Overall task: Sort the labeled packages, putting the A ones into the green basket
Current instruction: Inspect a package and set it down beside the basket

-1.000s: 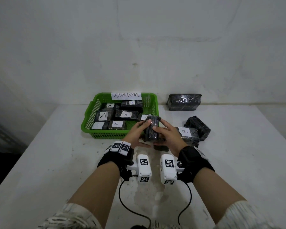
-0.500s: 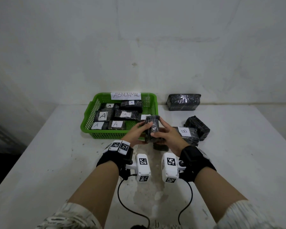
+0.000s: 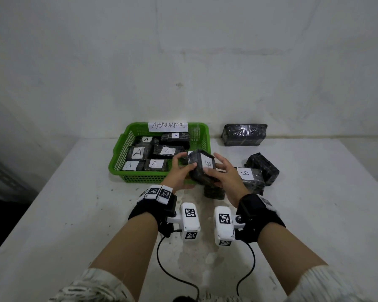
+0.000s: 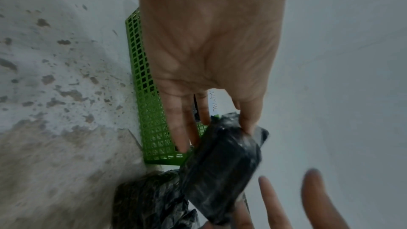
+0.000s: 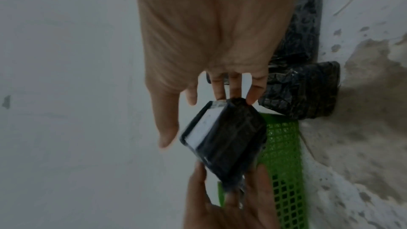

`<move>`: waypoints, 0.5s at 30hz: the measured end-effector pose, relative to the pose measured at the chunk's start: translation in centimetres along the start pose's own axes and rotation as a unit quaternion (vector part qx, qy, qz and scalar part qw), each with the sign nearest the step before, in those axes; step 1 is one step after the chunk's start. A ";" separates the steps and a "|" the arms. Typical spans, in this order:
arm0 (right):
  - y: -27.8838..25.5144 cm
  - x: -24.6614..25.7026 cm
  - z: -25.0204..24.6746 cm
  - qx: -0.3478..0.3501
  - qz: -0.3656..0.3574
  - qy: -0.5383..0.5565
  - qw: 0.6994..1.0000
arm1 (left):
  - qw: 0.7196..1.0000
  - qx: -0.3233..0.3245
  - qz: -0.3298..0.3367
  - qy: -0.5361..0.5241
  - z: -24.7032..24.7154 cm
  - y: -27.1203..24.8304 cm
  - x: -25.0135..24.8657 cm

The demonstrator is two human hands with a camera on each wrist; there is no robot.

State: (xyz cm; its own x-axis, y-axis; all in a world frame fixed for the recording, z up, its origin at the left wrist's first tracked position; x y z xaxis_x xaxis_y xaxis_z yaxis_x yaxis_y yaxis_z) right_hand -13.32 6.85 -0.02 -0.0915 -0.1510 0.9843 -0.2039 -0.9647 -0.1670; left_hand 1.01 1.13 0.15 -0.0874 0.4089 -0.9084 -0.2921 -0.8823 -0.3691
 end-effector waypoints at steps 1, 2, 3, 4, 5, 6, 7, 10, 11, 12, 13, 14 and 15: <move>0.1 0.0 -0.2 -0.018 0.009 0.039 0.999 | 1.000 0.003 0.010 -0.011 0.0 0.1 -0.2; 0.3 0.2 -0.5 -0.037 0.015 0.077 0.996 | 1.000 0.008 0.012 -0.020 -0.1 0.1 -0.3; 0.4 0.2 -0.9 -0.053 0.017 0.106 0.993 | 0.999 0.016 0.008 -0.039 -0.1 0.0 -0.4; 0.6 0.3 -1.2 -0.062 0.016 0.119 0.991 | 0.998 0.022 0.001 -0.057 -0.2 0.0 -0.3; 0.8 0.3 -1.5 -0.065 0.013 0.115 0.991 | 0.997 0.025 -0.004 -0.070 -0.2 0.0 -0.2; 0.9 0.5 -1.6 -0.063 0.008 0.098 0.993 | 0.997 0.025 -0.010 -0.070 -0.1 -0.1 -0.1; 1.0 0.5 -1.7 -0.061 0.000 0.071 0.996 | 0.998 0.025 -0.016 -0.063 0.0 -0.2 0.0; 0.9 0.7 -1.4 -0.083 -0.028 0.012 0.996 | 0.999 0.037 -0.026 0.002 0.1 -0.2 0.4; 0.9 0.6 -1.4 -0.094 -0.033 0.006 0.995 | 0.999 0.042 -0.027 0.012 0.1 -0.2 0.6; 0.8 0.6 -1.4 -0.101 -0.030 0.007 0.994 | 0.998 0.045 -0.028 0.016 0.1 -0.2 0.7; 0.7 0.4 -1.4 -0.097 -0.014 0.012 0.995 | 0.998 0.051 -0.029 0.014 0.0 -0.2 0.8; 0.6 0.3 -1.3 -0.078 0.011 0.025 0.997 | 0.998 0.056 -0.031 0.016 0.0 -0.3 0.8; 0.5 0.2 -1.1 -0.048 0.041 0.047 0.997 | 0.997 0.061 -0.029 0.022 0.0 -0.3 0.8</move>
State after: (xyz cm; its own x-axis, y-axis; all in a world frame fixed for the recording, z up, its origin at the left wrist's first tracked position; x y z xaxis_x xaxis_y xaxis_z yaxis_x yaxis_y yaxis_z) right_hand -14.56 6.58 0.01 -0.2007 -0.2030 0.9584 -0.2835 -0.9244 -0.2552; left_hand 1.03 1.74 -0.50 -0.0259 0.4457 -0.8948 -0.4101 -0.8210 -0.3971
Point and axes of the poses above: each hand's wrist, its own y-axis towards the middle knuckle, its own z-axis out of the palm, x = y × z, the point moved 2 cm from there along y, towards the middle knuckle, and after that the axes turned 6 degrees about -y, right-handed, at the moved point
